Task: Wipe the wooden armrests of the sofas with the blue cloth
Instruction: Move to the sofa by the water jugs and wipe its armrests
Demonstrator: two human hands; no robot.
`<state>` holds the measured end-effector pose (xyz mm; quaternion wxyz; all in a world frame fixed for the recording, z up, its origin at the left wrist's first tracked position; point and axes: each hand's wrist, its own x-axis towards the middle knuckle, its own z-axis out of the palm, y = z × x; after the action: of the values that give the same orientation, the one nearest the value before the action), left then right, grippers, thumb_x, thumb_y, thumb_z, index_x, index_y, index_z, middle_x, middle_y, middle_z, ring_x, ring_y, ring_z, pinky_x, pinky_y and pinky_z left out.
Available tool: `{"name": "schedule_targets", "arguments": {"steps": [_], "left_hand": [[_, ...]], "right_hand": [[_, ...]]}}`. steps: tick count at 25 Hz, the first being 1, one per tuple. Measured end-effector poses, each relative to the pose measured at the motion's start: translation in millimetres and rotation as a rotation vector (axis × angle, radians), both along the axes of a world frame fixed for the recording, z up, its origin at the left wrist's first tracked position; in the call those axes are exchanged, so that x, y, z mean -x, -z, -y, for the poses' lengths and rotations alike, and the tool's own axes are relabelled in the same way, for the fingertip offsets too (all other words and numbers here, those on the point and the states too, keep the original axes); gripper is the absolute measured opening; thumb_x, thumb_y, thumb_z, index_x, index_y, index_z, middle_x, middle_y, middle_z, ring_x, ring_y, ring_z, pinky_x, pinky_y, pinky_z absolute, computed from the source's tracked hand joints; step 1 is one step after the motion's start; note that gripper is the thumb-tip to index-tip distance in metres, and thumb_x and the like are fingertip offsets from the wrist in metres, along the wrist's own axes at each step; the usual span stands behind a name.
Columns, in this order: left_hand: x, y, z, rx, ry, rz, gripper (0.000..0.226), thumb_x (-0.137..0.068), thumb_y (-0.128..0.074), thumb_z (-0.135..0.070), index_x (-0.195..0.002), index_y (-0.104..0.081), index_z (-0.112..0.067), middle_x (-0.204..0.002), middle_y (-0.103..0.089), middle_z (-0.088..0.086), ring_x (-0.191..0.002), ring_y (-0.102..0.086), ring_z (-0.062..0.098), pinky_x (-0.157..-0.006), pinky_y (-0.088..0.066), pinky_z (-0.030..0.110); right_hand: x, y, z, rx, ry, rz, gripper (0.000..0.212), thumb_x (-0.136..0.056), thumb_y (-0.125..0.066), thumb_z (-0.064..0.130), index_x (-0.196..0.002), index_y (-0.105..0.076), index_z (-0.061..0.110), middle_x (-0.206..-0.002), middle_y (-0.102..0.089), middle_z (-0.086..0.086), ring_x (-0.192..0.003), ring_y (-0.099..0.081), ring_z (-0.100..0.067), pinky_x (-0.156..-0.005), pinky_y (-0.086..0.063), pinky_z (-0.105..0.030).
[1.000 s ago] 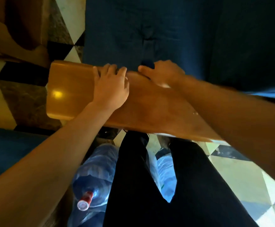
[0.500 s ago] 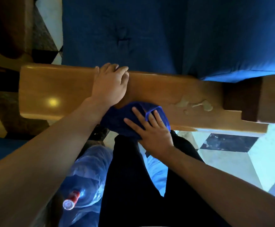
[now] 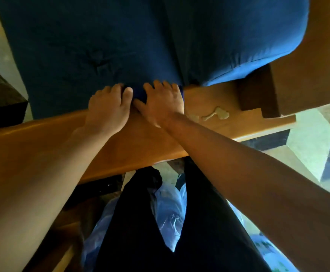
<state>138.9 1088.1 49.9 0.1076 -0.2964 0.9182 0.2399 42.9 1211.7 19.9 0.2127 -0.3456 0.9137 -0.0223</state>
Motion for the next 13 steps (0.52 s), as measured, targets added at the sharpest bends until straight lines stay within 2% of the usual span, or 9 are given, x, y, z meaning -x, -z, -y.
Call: {"name": "schedule_targets", "arguments": {"steps": [2, 4, 6, 10, 13], "left_hand": [[12.3, -0.7, -13.9, -0.097, 0.088, 0.054, 0.056, -0.105, -0.028, -0.051, -0.133, -0.056, -0.012, -0.128, -0.059, 0.023, -0.117, -0.055, 0.044, -0.099, -0.044, 0.052], [24.2, -3.8, -30.2, -0.150, 0.211, 0.073, 0.053, -0.104, -0.032, -0.052, -0.138, -0.054, -0.019, -0.137, -0.053, 0.020, -0.122, -0.052, 0.044, -0.104, -0.043, 0.052], [41.1, -8.1, -49.9, -0.181, 0.294, 0.002, 0.047, -0.104, -0.035, -0.048, -0.138, -0.056, -0.023, -0.140, -0.049, 0.016, -0.123, -0.054, 0.041, -0.105, -0.044, 0.050], [77.1, -18.8, -92.1, -0.144, 0.461, -0.017, 0.056, -0.102, -0.041, -0.048, -0.150, -0.040, -0.020, -0.151, -0.040, 0.016, -0.132, -0.047, 0.039, -0.106, -0.042, 0.052], [89.3, -17.7, -102.1, -0.051, 0.461, 0.014, 0.055, -0.100, -0.049, -0.043, -0.145, -0.041, -0.013, -0.147, -0.041, 0.020, -0.126, -0.051, 0.041, -0.099, -0.047, 0.052]], "right_hand": [[-6.0, 0.6, -34.9, 0.074, 0.063, -0.048, 0.065, -0.095, -0.037, 0.066, -0.146, -0.047, 0.027, -0.148, -0.052, -0.005, -0.142, -0.039, -0.029, -0.122, -0.023, -0.047], [-21.7, -2.9, -79.7, 0.114, 0.136, -0.069, 0.067, -0.098, -0.037, 0.062, -0.158, -0.030, 0.032, -0.166, -0.028, -0.003, -0.156, -0.015, -0.028, -0.127, -0.008, -0.046], [-39.1, -4.8, -124.8, 0.116, 0.307, -0.074, 0.069, -0.099, -0.037, 0.062, -0.160, -0.018, 0.037, -0.171, -0.010, 0.001, -0.158, -0.001, -0.026, -0.128, -0.002, -0.045], [-62.9, 0.4, -171.1, 0.120, 0.718, -0.061, 0.070, -0.100, -0.034, 0.063, -0.161, -0.012, 0.037, -0.171, -0.002, 0.003, -0.157, 0.008, -0.024, -0.127, 0.005, -0.044], [-37.9, 8.7, -176.5, 0.234, 1.025, -0.016, 0.077, -0.099, -0.034, 0.058, -0.163, -0.010, 0.024, -0.171, 0.002, -0.003, -0.156, 0.013, -0.028, -0.127, 0.003, -0.047]]}}
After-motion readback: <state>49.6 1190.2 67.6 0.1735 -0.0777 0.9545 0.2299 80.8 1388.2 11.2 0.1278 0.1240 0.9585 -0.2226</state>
